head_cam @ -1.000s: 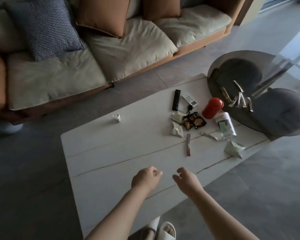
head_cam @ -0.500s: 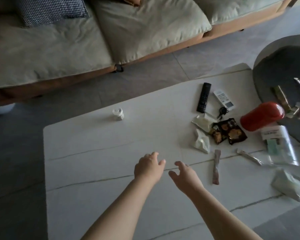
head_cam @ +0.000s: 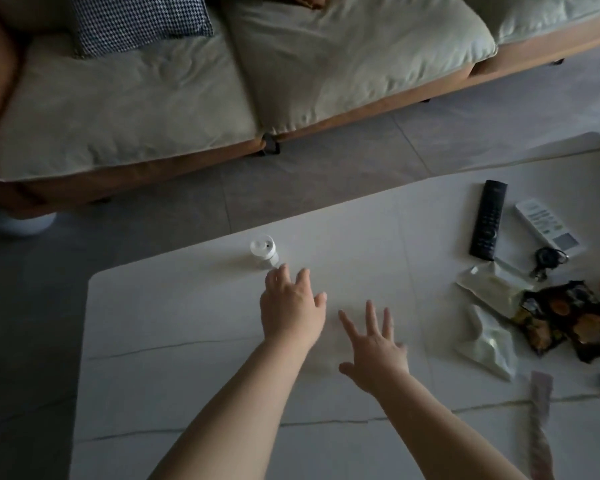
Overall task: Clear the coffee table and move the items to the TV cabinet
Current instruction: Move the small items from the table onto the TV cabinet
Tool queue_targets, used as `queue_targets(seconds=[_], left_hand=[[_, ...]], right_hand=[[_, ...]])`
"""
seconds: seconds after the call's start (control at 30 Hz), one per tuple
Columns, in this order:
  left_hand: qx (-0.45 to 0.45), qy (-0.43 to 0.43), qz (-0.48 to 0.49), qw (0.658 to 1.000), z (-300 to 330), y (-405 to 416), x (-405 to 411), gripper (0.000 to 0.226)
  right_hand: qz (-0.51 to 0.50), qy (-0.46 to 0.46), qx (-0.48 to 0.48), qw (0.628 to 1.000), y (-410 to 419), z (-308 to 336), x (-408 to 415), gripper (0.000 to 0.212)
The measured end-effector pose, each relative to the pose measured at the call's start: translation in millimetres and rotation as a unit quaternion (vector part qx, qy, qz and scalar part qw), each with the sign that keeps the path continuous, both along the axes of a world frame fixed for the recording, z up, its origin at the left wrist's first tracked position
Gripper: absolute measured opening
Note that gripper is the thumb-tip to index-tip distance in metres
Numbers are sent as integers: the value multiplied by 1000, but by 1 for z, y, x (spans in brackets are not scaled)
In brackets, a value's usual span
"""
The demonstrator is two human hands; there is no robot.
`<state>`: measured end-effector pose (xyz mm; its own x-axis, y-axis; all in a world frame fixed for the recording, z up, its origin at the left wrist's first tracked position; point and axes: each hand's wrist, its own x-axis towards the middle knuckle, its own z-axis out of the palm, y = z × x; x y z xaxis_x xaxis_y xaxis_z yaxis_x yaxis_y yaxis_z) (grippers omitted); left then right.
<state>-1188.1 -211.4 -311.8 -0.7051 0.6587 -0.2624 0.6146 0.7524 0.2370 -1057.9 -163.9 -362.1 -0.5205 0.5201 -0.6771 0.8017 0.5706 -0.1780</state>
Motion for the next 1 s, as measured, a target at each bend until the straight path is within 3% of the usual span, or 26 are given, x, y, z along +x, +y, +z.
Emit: queue_targets(seconds=[0.1,0.23,0.4,0.5,0.6,0.77,1.0], left_hand=[[16,44,-9,999,-6,10,-23,57],[-31,61,9,998,-13,18,-49,65],[-81,11,82,993,-19,29,-73,74],[-74,-26,88,993,-23,33,-76,70],[-43,-14,72,996,-20,34,-72,51],[-28,-30,-5,999,-17,26,-37,41],[-44,-69,-109,991,-22,-9,46,38]], right_hand=[[1,-26,-15,1000,4,-9,-14,101],[2,-36,-17,999,5,-13,-15,104],[-1,-26,-17,1000,5,-18,-13,105],[-1,-23,-23,999,6,-21,-15,106],[-2,-25,-27,999,7,-20,-15,106],[3,-29,-16,999,7,-17,-15,104],[64,83,53,993,-11,-12,58,67]])
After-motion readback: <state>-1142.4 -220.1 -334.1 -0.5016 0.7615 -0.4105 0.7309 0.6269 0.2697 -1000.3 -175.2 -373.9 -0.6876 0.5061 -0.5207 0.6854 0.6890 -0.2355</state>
